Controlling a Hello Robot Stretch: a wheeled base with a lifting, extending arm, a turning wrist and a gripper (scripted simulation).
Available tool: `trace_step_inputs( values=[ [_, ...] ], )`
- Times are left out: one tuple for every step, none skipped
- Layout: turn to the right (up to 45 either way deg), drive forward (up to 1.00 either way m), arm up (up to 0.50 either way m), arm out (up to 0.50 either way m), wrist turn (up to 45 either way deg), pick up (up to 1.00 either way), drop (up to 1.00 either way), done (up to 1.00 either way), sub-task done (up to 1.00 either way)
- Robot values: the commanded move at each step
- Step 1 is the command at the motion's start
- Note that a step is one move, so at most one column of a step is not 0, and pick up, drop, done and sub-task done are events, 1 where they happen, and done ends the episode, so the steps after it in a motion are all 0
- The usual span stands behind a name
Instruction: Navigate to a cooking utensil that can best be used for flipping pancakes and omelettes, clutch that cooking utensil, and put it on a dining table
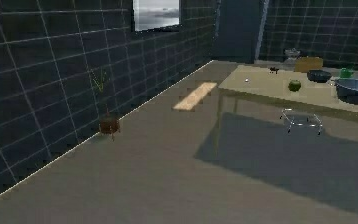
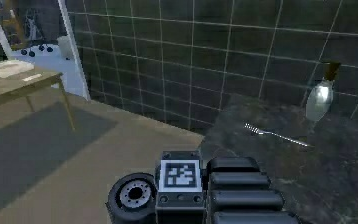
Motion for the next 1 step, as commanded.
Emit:
trace_step_inputs(
  values=[
    [0.0, 0.25, 0.00, 0.00, 0.0, 0.00, 0.00, 0.00, 0.00]
  ],
)
